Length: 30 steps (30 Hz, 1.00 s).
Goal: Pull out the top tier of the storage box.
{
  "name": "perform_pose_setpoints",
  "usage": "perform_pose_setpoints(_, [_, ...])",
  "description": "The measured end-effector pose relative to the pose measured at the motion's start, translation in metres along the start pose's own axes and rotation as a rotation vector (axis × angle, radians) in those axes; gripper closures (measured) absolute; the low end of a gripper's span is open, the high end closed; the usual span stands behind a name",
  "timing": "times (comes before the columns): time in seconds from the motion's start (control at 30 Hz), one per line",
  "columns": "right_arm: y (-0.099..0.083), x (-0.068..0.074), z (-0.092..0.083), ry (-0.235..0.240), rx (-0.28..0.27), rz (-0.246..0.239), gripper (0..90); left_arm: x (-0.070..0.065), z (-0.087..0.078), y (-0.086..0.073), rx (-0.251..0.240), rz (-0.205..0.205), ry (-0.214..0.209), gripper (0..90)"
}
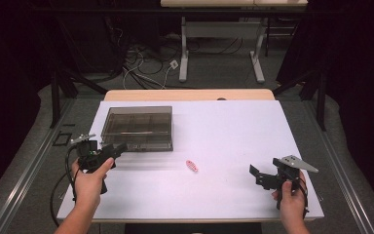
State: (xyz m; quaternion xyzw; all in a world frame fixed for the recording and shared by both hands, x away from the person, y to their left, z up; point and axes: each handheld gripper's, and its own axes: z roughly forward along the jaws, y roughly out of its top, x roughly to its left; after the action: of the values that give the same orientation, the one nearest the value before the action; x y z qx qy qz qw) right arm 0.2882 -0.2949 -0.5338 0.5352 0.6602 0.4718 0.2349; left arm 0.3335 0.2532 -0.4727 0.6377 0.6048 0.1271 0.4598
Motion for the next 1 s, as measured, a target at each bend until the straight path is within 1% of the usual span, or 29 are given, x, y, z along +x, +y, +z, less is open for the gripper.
perform_pose_setpoints(0.03, [0.0,0.0,0.0,0.001,0.0,0.001,1.0,0.001,0.0,0.002,-0.006,0.021,0.01,35.0])
perform_pose_setpoints(0.07, [0.0,0.0,0.0,0.001,0.0,0.001,1.0,0.001,0.0,0.003,-0.02,0.033,0.018,35.0])
perform_pose_setpoints(0.1, [0.0,0.0,0.0,0.001,0.0,0.001,1.0,0.002,-0.001,0.005,-0.018,0.052,0.026,34.8])
perform_pose_setpoints(0.13, [0.0,0.0,0.0,0.0,0.0,0.001,1.0,0.002,-0.001,0.006,-0.028,0.067,0.04,34.2])
perform_pose_setpoints(0.17, [0.0,0.0,0.0,-0.002,0.001,-0.002,1.1,0.003,-0.002,0.008,-0.022,0.084,0.056,34.1])
perform_pose_setpoints(0.2, [0.0,0.0,0.0,-0.002,0.002,0.0,1.0,0.003,-0.001,0.009,-0.033,0.092,0.067,34.1])
perform_pose_setpoints(0.27, [0.0,0.0,0.0,-0.005,0.005,0.002,1.1,0.005,-0.002,0.013,-0.034,0.112,0.076,34.3])
perform_pose_setpoints(0.37, [0.0,0.0,0.0,-0.003,0.004,0.003,1.1,0.007,-0.004,0.018,-0.028,0.123,0.094,36.0])
perform_pose_setpoints(0.43, [0.0,0.0,0.0,-0.003,0.006,0.005,1.2,0.008,-0.004,0.021,-0.032,0.142,0.111,36.8])
perform_pose_setpoints(0.5, [-0.001,0.001,0.001,-0.001,0.002,0.011,1.2,0.01,-0.005,0.025,-0.023,0.15,0.109,40.4])
perform_pose_setpoints(0.57, [-0.001,0.001,0.001,0.0,0.002,0.013,1.2,0.015,-0.004,0.028,-0.016,0.162,0.082,42.8])
perform_pose_setpoints(0.6, [-0.001,0.001,0.001,0.0,0.002,0.012,1.2,0.016,-0.004,0.03,-0.003,0.158,0.078,43.5])
perform_pose_setpoints(0.63, [-0.001,0.0,0.001,-0.002,0.008,0.01,1.2,0.018,-0.004,0.031,0.004,0.163,0.083,45.5])
perform_pose_setpoints(0.67, [-0.001,0.0,0.001,0.0,-0.001,0.012,1.2,0.019,-0.004,0.033,0.009,0.169,0.09,47.6])
perform_pose_setpoints(0.7, [-0.001,0.001,0.001,0.002,0.0,0.016,1.2,0.02,-0.003,0.034,0.008,0.177,0.101,48.0])
perform_pose_setpoints(0.73, [-0.001,0.001,0.001,0.0,0.006,0.011,1.2,0.021,-0.003,0.036,0.021,0.188,0.109,48.2])
perform_pose_setpoints(0.8, [-0.001,0.001,0.002,0.002,0.0,0.011,1.2,0.022,-0.003,0.038,0.027,0.196,0.127,49.8])
perform_pose_setpoints(0.83, [-0.001,0.001,0.002,0.002,0.0,0.011,1.2,0.022,-0.003,0.039,0.047,0.199,0.13,51.4])
perform_pose_setpoints(0.93, [-0.001,0.0,0.002,0.002,0.0,0.007,1.3,0.024,-0.001,0.042,0.067,0.219,0.158,53.4])
perform_pose_setpoints(0.97, [-0.001,0.0,0.002,0.002,0.001,0.008,1.3,0.025,-0.001,0.043,0.083,0.227,0.163,54.2])
perform_pose_setpoints(1.0, [-0.001,0.0,0.002,0.004,0.006,0.007,1.3,0.025,0.0,0.043,0.08,0.23,0.173,55.0])
